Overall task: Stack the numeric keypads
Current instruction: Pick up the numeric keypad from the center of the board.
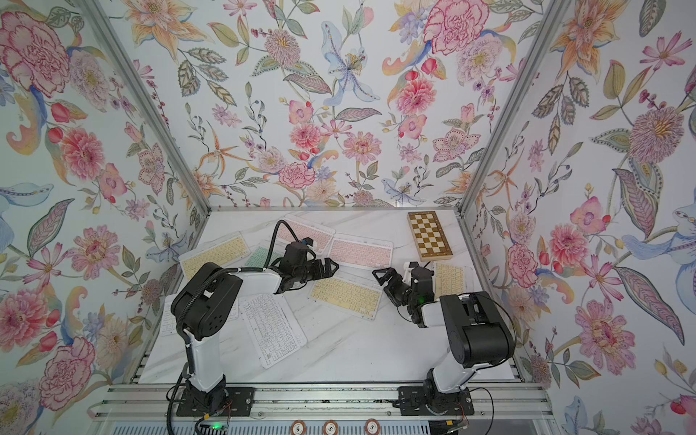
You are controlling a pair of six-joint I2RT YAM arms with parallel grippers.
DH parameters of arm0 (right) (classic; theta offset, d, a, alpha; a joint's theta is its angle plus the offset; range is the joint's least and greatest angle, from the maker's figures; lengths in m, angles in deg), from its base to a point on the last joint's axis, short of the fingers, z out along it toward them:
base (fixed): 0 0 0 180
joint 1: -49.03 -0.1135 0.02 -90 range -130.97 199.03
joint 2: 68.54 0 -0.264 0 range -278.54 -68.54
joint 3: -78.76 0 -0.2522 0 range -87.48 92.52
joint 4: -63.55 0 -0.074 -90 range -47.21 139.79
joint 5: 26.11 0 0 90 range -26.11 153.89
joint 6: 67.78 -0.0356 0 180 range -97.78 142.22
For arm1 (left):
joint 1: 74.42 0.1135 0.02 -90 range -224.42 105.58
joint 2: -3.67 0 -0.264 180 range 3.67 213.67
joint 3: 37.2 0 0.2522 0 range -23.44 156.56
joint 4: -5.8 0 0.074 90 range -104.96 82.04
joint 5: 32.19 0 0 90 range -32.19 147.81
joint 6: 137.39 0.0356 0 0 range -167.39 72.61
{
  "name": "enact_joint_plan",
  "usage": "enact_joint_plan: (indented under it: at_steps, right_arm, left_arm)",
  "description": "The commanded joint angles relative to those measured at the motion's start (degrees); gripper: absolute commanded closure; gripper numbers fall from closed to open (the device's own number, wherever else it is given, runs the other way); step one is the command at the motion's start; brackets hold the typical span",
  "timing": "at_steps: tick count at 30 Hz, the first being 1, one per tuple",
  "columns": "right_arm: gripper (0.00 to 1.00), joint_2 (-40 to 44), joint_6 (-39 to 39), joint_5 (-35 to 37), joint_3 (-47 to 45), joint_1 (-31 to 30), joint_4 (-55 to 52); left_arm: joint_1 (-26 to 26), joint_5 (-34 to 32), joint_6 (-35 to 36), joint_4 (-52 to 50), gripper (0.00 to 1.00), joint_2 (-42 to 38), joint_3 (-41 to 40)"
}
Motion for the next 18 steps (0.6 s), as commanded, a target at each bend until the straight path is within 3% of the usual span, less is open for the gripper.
enact_joint_plan:
  at_steps: [1,9,18]
  right_arm:
    - [0.01,-1.2,-0.7,-3.6,-0.4,-1.2,4.8]
    - [0.01,0.5,-0.1,-6.0,-0.4,-2.6,10.1]
    - [0.01,4.4,1.3,-6.4,0.6,-4.3,9.5]
  left_arm:
    - [-0.3,2.8,0.3,-1.4,0.01,2.1,0.1]
    - [-0.3,4.7,-0.8,0.4,0.01,1.9,-0.7]
    - [0.0,10.1,-8.8,10.7,0.01,0.4,-4.4]
